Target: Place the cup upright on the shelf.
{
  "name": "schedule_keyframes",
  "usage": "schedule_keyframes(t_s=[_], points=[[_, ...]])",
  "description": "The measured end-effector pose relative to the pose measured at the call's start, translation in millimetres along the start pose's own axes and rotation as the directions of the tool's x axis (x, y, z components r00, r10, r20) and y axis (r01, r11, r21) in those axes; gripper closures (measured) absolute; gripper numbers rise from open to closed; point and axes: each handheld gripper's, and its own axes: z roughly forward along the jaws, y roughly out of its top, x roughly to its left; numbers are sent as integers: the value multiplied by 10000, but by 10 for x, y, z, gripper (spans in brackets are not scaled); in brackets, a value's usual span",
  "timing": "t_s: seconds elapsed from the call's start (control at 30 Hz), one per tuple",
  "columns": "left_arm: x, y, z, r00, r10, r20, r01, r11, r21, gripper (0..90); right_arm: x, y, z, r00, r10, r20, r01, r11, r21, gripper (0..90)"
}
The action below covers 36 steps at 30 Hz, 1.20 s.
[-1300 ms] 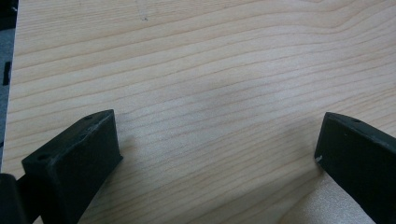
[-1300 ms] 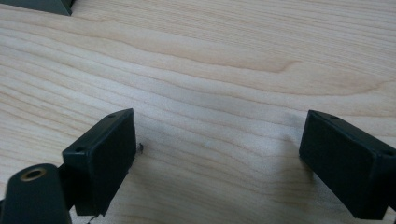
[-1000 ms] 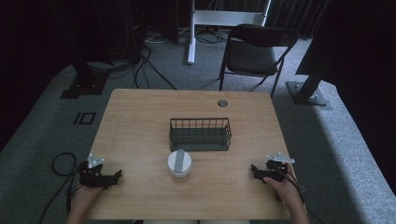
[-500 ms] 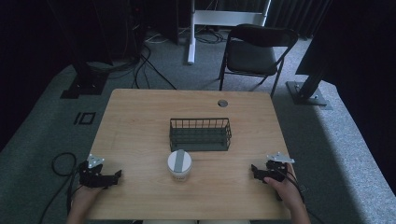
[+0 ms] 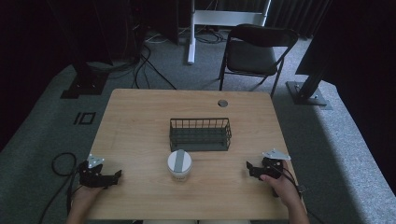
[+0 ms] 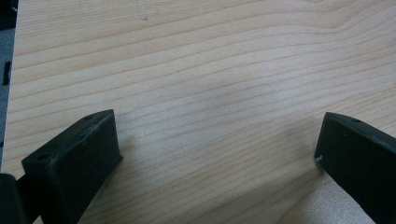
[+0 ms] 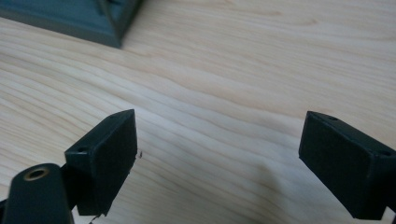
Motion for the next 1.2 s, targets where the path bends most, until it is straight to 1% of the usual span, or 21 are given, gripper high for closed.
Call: schedule_keyframes(t_s=[0.07,0.17,0.27,0.3,0.33,0.4,0.5,0.53,0.63,0.67,0.7,0.77,0.83,0.87,0.97,1.1,1.2], points=[[0,0,1,10000,-5,0,5,10000,-8,1,41,34,4,9998,-151,-138,150,9998,-101,114],[0,0,1,10000,-7,-1,7,10000,-8,1,92,76,7,9992,-258,-299,252,9995,-200,114],[-1,0,1,10000,-7,0,7,10000,-10,1,128,104,9,9987,-290,-427,279,9993,-257,114],[0,0,1,10000,-6,0,6,10000,-8,1,165,129,15,9980,-355,-531,339,9990,-300,114],[0,0,1,10000,-6,0,6,10000,-8,1,165,129,15,9980,-355,-531,339,9990,-300,114],[0,0,1,10000,-6,-1,6,10000,-8,1,207,148,20,9966,-396,-726,369,9986,-386,114],[0,0,1,10000,-6,-1,6,10000,-8,1,248,160,27,9953,-469,-842,436,9982,-413,114],[0,0,1,10000,-6,-2,6,10000,-7,1,294,173,36,9936,-586,-965,544,9975,-457,114],[0,0,1,10000,-4,0,4,10000,-8,1,362,194,45,9912,-666,-1145,610,9968,-518,114],[0,0,0,10000,-6,-1,6,10000,-6,1,383,201,47,9898,-761,-1205,702,9961,-526,114],[0,0,1,10000,-7,-1,7,10000,-9,1,406,210,49,9888,-738,-1300,672,9962,-546,114],[0,0,1,10000,-7,0,7,10000,-8,1,450,225,53,9865,-875,-1385,802,9951,-577,114],[0,0,1,10000,-4,0,4,10000,-7,1,491,240,56,9845,-893,-1510,810,9949,-600,114],[0,0,1,10000,-4,0,4,10000,-7,1,491,240,56,9845,-893,-1510,810,9949,-600,114],[0,0,1,10000,-5,0,5,10000,-7,1,560,264,61,9797,-1063,-1701,958,9930,-683,114],[0,0,1,10000,-7,-1,7,10000,-8,1,638,285,67,9741,-1178,-1928,1043,9914,-788,114],[0,0,1,10000,-8,-1,8,10000,-10,1,708,295,76,9681,-1282,-2153,1122,9901,-848,115]])
